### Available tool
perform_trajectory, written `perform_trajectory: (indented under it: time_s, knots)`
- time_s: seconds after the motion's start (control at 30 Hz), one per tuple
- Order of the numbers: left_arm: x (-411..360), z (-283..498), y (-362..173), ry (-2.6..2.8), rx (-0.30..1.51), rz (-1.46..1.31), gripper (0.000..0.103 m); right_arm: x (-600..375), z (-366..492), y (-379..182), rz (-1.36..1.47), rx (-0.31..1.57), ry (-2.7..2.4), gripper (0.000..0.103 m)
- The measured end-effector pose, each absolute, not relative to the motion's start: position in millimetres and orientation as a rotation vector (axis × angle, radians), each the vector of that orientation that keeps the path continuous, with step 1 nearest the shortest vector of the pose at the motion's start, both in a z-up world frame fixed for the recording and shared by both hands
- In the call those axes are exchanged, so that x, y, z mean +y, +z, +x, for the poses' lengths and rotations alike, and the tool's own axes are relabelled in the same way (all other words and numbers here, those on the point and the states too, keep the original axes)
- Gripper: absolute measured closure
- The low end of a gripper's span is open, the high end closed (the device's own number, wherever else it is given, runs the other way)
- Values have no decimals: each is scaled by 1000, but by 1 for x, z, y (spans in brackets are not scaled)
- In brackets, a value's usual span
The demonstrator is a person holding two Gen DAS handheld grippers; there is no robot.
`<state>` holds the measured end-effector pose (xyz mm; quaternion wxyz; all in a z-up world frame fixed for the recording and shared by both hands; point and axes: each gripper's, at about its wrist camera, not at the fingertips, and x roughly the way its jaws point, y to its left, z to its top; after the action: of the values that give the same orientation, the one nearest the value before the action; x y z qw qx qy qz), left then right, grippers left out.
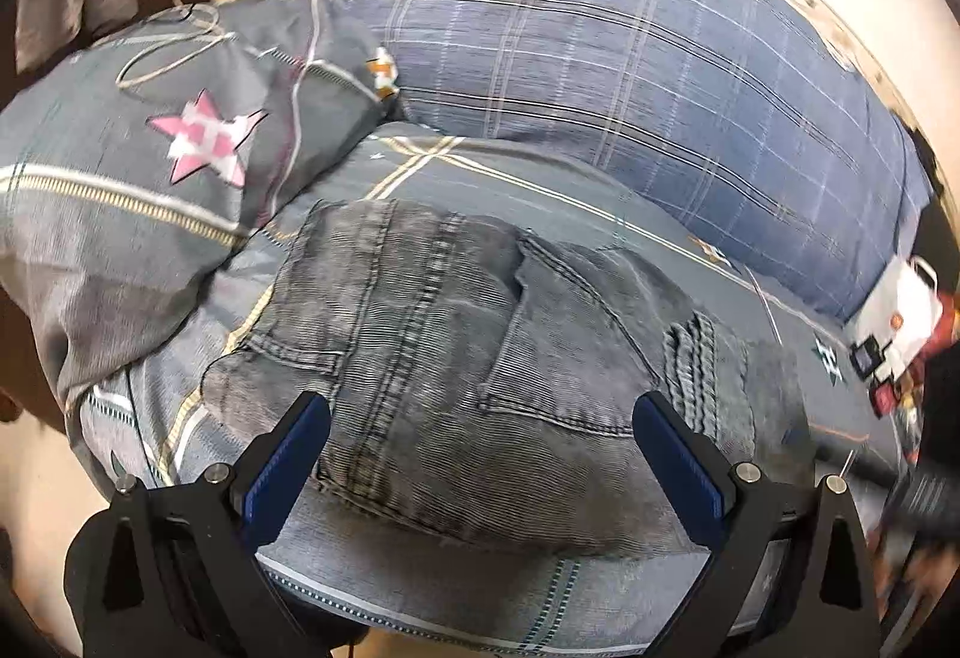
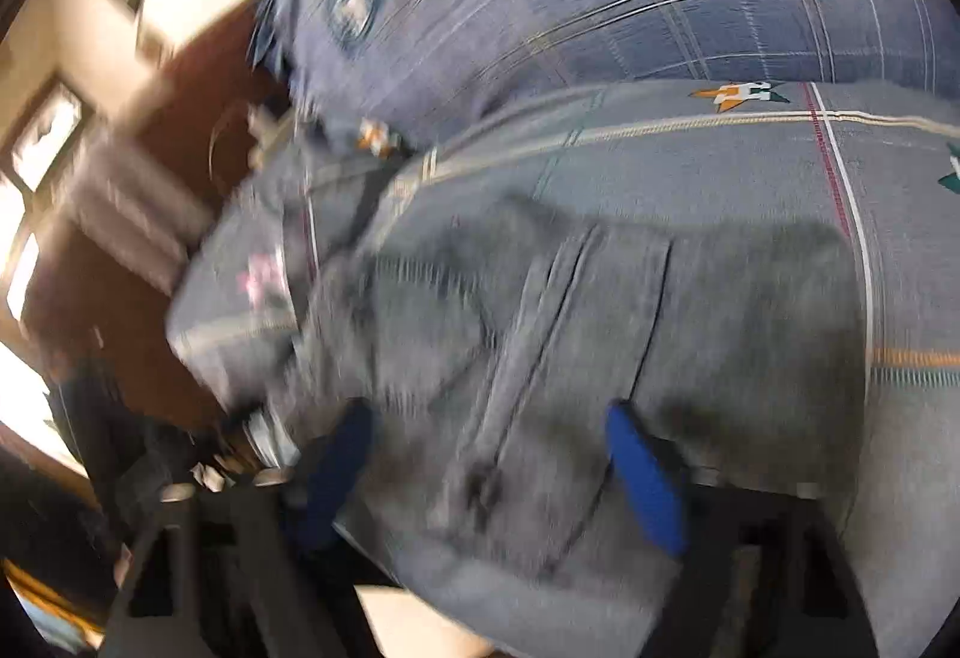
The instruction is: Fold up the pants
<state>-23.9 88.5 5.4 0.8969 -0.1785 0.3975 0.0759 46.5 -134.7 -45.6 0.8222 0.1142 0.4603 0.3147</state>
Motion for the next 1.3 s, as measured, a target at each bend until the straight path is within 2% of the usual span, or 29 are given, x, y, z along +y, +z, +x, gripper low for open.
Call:
perform_trajectory:
  time_s: [0.03, 0.07, 0.1, 0.23, 0.33, 0.4, 0.47, 0.6, 0.9, 1.1, 1.17, 1.27, 1.3]
  knots:
    - [89, -24, 4, 158, 826, -373, 2, -132, 40, -47, 219, 978, 672, 45]
    - [89, -25, 3, 157, 826, -372, 2, -120, 30, -53, 168, 976, 678, 57]
    - [89, -25, 2, 155, 826, -368, 2, -112, 28, -55, 138, 978, 677, 63]
    - [82, -29, 2, 141, 834, -342, 2, -88, 28, -83, 63, 997, 645, 71]
    - [81, -32, 3, 144, 832, -328, 2, -104, 31, -85, 149, 1002, 660, 86]
    - [82, -32, 4, 152, 834, -331, 2, -120, 30, -76, 236, 985, 696, 86]
    - [81, -30, 5, 154, 834, -338, 2, -120, 31, -70, 252, 965, 717, 87]
    - [70, -23, 13, 135, 836, -306, 2, -116, 36, -106, 270, 1068, 751, 86]
    - [0, 23, 45, 5, 815, -139, 2, -143, 31, -119, 466, 1022, 822, 81]
    - [-39, 39, 14, -9, 901, -14, 2, -207, -1, -98, 596, 933, 764, 72]
    - [-55, 43, -12, -8, 970, 80, 2, -237, 8, -91, 665, 909, 712, 65]
    - [-71, 42, -53, 25, 1064, 213, 1, -264, 39, -84, 735, 889, 641, 44]
    - [-68, 38, -52, 30, 1027, 197, 1, -267, 55, -84, 778, 891, 655, 44]
